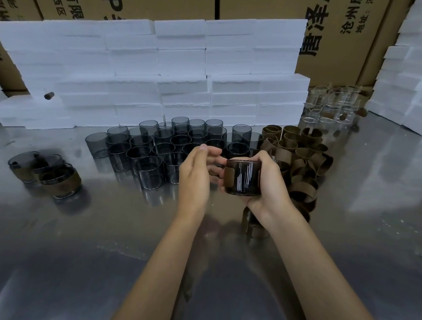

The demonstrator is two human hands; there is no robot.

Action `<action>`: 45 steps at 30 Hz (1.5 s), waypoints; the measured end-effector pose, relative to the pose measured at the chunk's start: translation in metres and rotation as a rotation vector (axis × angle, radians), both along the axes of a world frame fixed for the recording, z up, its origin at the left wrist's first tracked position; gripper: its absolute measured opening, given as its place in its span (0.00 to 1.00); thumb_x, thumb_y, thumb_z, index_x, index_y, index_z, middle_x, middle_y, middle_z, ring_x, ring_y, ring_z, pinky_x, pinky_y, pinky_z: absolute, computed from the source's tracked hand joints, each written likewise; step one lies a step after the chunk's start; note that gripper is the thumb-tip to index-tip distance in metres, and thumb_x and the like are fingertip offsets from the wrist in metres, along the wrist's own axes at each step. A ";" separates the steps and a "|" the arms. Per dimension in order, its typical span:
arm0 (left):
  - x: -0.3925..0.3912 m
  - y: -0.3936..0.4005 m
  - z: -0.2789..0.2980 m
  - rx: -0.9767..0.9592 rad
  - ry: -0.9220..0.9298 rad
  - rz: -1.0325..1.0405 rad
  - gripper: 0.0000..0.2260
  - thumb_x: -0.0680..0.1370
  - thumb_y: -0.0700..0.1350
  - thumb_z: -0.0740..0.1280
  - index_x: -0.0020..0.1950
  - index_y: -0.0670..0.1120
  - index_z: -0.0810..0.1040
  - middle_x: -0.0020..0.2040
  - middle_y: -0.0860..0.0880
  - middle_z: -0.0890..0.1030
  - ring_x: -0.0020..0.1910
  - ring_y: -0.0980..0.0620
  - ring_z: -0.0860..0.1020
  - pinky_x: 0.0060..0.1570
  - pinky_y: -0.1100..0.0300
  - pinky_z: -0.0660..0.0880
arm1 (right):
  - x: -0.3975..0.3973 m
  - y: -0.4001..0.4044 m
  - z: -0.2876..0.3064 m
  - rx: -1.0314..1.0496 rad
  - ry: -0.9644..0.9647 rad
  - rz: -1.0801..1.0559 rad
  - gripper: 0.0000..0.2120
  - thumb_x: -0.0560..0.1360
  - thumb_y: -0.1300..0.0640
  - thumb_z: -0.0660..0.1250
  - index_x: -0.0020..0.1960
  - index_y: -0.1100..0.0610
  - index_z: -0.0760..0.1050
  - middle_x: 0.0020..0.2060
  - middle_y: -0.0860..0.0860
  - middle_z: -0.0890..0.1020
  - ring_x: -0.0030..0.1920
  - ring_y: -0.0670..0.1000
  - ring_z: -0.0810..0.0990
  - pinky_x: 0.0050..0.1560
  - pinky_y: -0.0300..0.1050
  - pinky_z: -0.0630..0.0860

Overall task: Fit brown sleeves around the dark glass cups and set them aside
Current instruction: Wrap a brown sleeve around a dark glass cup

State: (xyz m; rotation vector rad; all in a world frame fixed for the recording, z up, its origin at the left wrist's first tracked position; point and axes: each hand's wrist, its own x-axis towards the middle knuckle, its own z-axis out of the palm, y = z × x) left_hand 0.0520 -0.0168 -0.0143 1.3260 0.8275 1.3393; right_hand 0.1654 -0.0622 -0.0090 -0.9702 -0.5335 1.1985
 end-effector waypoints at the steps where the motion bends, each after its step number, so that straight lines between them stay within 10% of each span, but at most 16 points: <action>1: 0.000 -0.001 -0.001 0.002 0.004 -0.005 0.16 0.86 0.41 0.55 0.51 0.38 0.81 0.38 0.49 0.82 0.30 0.59 0.78 0.28 0.66 0.74 | 0.000 0.000 0.001 -0.007 0.006 -0.007 0.18 0.79 0.56 0.56 0.53 0.65 0.80 0.43 0.61 0.84 0.40 0.60 0.83 0.35 0.50 0.82; 8: 0.004 -0.013 0.001 0.077 0.079 -0.086 0.07 0.81 0.43 0.64 0.51 0.44 0.82 0.42 0.56 0.82 0.39 0.60 0.78 0.38 0.64 0.76 | 0.006 -0.003 0.003 -0.018 0.050 -0.063 0.15 0.78 0.56 0.58 0.55 0.64 0.78 0.44 0.59 0.81 0.46 0.58 0.80 0.47 0.54 0.80; 16: 0.011 -0.015 -0.011 0.323 0.411 -0.032 0.27 0.75 0.55 0.76 0.71 0.59 0.71 0.63 0.60 0.71 0.61 0.69 0.71 0.56 0.76 0.70 | 0.002 0.000 0.005 0.077 0.166 -0.037 0.26 0.82 0.43 0.62 0.67 0.64 0.76 0.60 0.63 0.83 0.61 0.58 0.84 0.59 0.52 0.82; 24: -0.002 0.005 -0.005 -0.152 -0.190 -0.041 0.10 0.85 0.41 0.63 0.65 0.47 0.78 0.58 0.42 0.83 0.57 0.41 0.84 0.55 0.52 0.82 | 0.001 0.004 0.002 0.179 -0.059 -0.109 0.14 0.84 0.65 0.57 0.65 0.61 0.77 0.61 0.59 0.83 0.62 0.53 0.82 0.65 0.44 0.78; 32: -0.005 0.008 -0.006 -0.280 -0.198 -0.116 0.23 0.78 0.42 0.74 0.71 0.44 0.73 0.61 0.41 0.83 0.55 0.47 0.85 0.55 0.54 0.83 | -0.002 0.001 -0.001 0.199 -0.249 -0.092 0.13 0.83 0.66 0.60 0.57 0.58 0.83 0.58 0.56 0.85 0.60 0.51 0.82 0.61 0.42 0.80; 38: -0.008 0.014 -0.009 -0.021 0.124 0.189 0.27 0.69 0.47 0.82 0.62 0.58 0.74 0.55 0.58 0.79 0.53 0.61 0.80 0.47 0.70 0.74 | -0.006 0.001 -0.002 0.104 -0.457 -0.157 0.09 0.82 0.59 0.64 0.51 0.53 0.84 0.52 0.50 0.86 0.56 0.49 0.84 0.54 0.43 0.82; 45: -0.042 0.033 -0.003 0.074 0.109 0.671 0.30 0.68 0.46 0.80 0.64 0.53 0.70 0.60 0.53 0.78 0.60 0.48 0.79 0.67 0.46 0.73 | 0.003 0.004 -0.008 0.023 -0.499 -0.254 0.08 0.81 0.55 0.67 0.47 0.52 0.85 0.47 0.49 0.87 0.53 0.49 0.84 0.53 0.45 0.82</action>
